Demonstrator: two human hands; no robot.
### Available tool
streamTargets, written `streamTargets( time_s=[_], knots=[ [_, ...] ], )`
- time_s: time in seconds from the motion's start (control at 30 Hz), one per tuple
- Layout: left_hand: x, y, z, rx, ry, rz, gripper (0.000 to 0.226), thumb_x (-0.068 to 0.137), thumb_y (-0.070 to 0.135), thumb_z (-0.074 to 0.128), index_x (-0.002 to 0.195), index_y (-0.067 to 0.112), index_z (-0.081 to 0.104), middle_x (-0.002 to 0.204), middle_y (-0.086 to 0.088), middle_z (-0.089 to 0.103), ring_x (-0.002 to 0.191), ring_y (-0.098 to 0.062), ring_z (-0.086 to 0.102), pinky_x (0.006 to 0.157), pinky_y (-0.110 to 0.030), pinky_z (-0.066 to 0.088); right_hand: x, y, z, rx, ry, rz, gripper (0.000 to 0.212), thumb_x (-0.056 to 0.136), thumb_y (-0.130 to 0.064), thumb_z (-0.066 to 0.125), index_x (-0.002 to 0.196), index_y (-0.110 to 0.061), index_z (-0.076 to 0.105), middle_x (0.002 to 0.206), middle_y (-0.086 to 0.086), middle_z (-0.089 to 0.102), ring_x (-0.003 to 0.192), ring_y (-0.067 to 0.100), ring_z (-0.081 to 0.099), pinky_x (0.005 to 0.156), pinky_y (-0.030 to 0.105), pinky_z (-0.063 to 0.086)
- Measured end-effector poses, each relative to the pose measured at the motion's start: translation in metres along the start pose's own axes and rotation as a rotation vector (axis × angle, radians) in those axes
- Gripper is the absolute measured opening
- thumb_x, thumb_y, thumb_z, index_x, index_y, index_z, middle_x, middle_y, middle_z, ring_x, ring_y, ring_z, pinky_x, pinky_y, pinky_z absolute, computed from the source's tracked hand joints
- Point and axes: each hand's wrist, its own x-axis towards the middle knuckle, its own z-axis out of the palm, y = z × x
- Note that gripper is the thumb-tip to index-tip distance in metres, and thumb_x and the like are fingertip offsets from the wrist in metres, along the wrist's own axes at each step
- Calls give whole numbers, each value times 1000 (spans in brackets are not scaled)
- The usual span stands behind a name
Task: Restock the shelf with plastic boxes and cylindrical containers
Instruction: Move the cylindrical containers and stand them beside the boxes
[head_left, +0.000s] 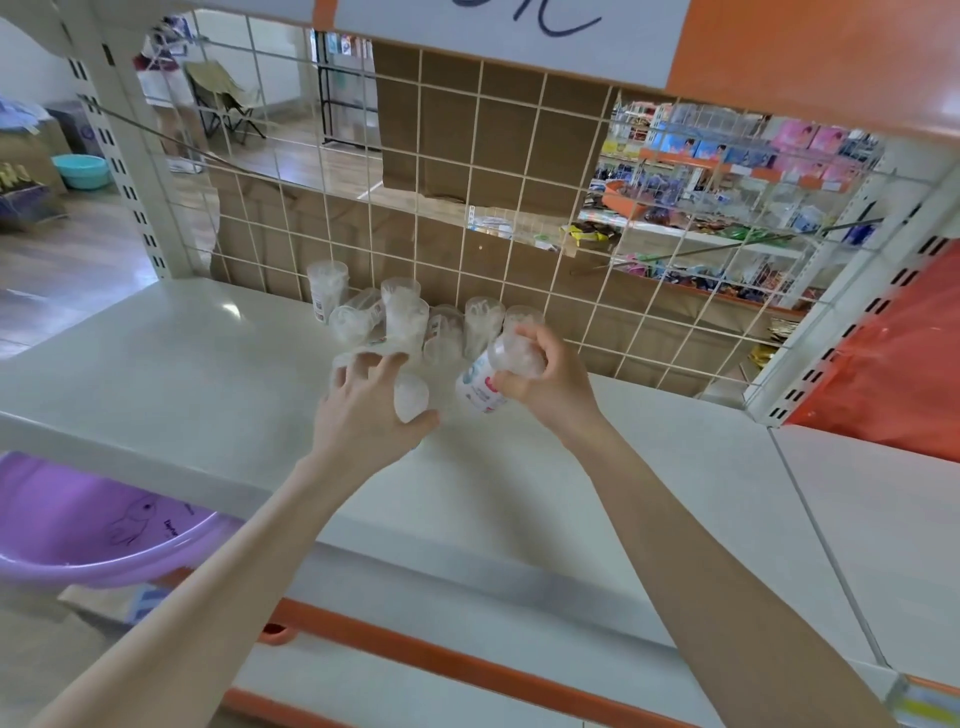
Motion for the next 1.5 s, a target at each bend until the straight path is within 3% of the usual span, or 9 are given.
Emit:
streamTargets(
  time_s=[0.13,0.5,0.57,0.7,0.93,1.03,1.2,1.37,1.5],
  knots=[
    [0,-1,11,80,-50,-67,78,72,55,64,136,24,32,137,-8,36,122,-31,36,85,-39,40,-6,21,4,-318,-73,-24,58,75,-12,66,130,-17,48,128,6,48,119,21,44,84,17,32],
    [9,-9,9,-151,-141,-77,80,69,38,73,136,24,32,122,-4,51,101,-24,52,68,-26,40,-12,15,7,-522,-81,-63,54,82,-23,62,133,-20,45,137,3,40,127,26,27,104,36,27],
    [12,-10,-3,-382,-183,-73,87,58,37,80,132,28,36,115,2,49,93,-15,48,60,-19,41,-14,3,6,-425,-1,-195,44,82,-22,63,125,-17,53,128,2,47,122,21,33,100,26,25],
    [18,-8,-32,-762,-250,-33,75,48,28,77,115,34,43,113,0,51,93,-13,57,73,-26,48,-28,-23,4,-123,-40,-293,30,81,-14,66,111,-17,62,104,-8,58,97,4,51,79,7,33],
    [15,0,-51,-1079,-410,173,73,52,-1,76,113,29,51,108,3,58,91,-10,63,69,-24,54,-37,-33,18,113,-406,-99,39,78,-7,71,112,-13,54,107,2,64,98,18,61,84,26,49],
    [12,1,-49,-1097,-380,149,79,51,-5,81,115,30,49,108,8,58,92,-8,62,70,-23,54,-36,-29,25,97,-299,-127,38,74,-9,74,106,-19,56,99,-5,64,91,13,61,80,22,48],
    [10,9,-49,-864,-180,6,66,57,34,75,117,28,49,102,8,60,83,-4,61,63,-15,48,-35,-23,33,39,-160,-176,47,72,-15,75,114,-21,56,89,-24,57,79,-4,56,70,8,42],
    [10,16,-44,-622,-124,46,40,66,32,81,93,36,52,88,21,56,64,6,57,56,-10,40,-33,-14,33,-5,-166,-231,51,74,-16,74,121,-18,54,100,-11,60,87,0,53,70,7,40],
    [8,18,-41,-523,-51,-23,52,52,51,68,96,30,50,88,19,53,68,6,54,56,-10,36,-32,-2,27,-120,-91,-329,54,85,-27,63,133,-12,45,122,-1,57,109,7,50,85,15,34]
  ],
)
